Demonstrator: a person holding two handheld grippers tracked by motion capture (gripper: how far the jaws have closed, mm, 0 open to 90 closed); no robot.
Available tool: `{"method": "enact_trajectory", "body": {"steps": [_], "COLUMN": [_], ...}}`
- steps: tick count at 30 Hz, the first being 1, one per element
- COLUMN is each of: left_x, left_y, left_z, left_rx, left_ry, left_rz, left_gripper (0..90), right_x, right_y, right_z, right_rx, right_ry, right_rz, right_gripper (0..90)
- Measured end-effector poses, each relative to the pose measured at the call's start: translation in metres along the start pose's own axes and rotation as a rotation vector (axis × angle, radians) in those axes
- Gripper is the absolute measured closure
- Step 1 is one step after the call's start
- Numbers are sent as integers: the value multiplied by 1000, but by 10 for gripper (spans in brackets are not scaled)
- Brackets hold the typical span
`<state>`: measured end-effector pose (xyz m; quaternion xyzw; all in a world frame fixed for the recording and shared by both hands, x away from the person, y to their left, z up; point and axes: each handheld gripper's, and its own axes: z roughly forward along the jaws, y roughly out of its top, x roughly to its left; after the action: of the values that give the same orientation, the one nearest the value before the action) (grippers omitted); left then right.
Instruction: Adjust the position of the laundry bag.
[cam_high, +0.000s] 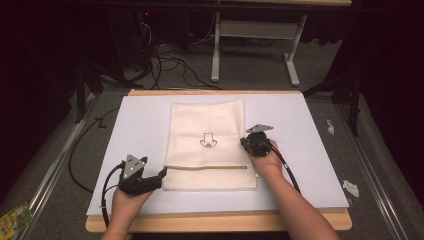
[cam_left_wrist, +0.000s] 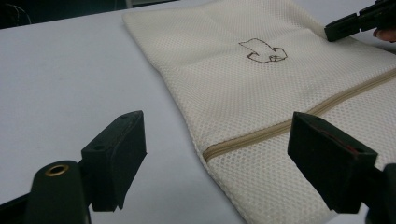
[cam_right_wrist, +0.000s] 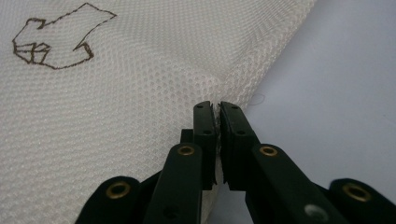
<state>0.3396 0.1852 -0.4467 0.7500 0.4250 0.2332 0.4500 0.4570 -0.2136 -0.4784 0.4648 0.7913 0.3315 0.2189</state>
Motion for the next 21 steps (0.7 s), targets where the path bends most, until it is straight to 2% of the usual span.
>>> {"method": "enact_trajectory", "body": {"steps": [8,14,17,18,19,21], "left_x": [-1,-4,-6,-6,-7,-9], "left_y": [-2,-3,-3,-3,-3,-3], "left_z": [4,10,12,12,14,16], "left_rx": [31,46,60,60,64,68], "left_ry": [-29,-43,-57,-57,-70,-86], "left_rz": [15,23,30,30,20,10], "left_gripper": [262,278,300,306,319,326], "right_x": [-6,-21,-34,-34,-40,-43], "right_y": [-7,-22,-32,-32,-36,-38], "right_z": [-11,-28,-40,-40,-45,-47], "right_rx": [8,14,8,8,9,11], "right_ry": [28,22,19,19,9,3], "right_rz": [-17,-5,10,10,15,18], "right_gripper": [876,874,867,867,865,865]}}
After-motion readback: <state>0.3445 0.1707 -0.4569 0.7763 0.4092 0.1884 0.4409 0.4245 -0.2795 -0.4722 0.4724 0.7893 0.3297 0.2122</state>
